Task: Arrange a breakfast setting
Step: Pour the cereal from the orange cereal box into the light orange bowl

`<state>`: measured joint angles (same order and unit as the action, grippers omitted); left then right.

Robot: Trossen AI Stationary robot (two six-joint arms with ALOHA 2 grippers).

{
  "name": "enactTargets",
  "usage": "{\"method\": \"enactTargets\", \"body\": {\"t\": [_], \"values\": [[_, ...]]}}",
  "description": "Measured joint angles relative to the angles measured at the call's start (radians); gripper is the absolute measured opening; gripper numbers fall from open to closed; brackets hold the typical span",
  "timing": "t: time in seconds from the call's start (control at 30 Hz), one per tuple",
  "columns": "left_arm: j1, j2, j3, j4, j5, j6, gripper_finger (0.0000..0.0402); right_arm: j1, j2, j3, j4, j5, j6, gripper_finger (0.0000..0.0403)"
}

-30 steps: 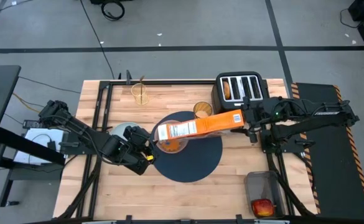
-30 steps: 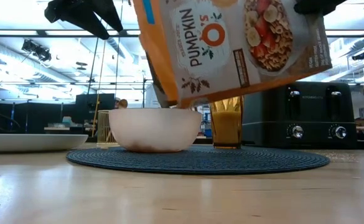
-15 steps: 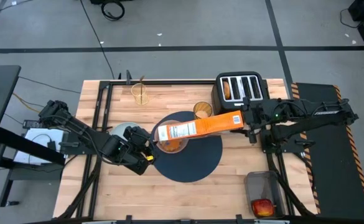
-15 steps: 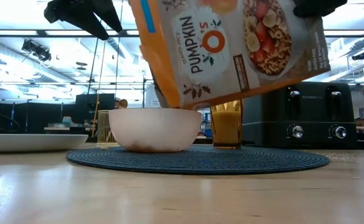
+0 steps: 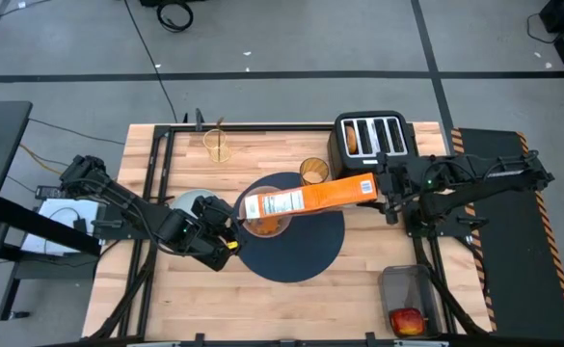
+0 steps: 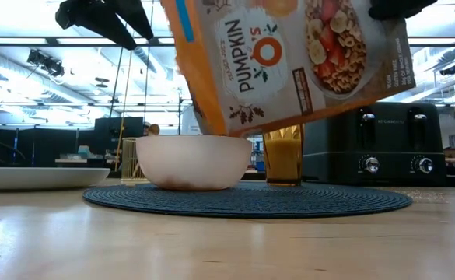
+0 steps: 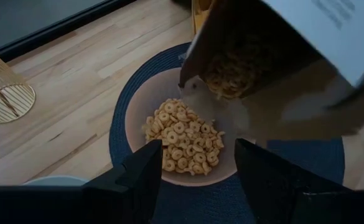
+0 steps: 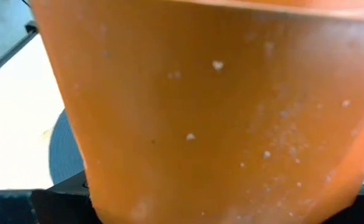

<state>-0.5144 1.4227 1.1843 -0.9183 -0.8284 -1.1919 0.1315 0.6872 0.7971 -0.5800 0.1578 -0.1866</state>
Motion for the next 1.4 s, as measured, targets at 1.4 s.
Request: {"method": "enactTargets", "body": {"t": [1.4], "values": [[-0.113,-0.002,0.000,0.010,-0.139,-0.020,0.0206,0.005,-0.092,0.035,-0.060,0.008,0.125,0.0292]]}}
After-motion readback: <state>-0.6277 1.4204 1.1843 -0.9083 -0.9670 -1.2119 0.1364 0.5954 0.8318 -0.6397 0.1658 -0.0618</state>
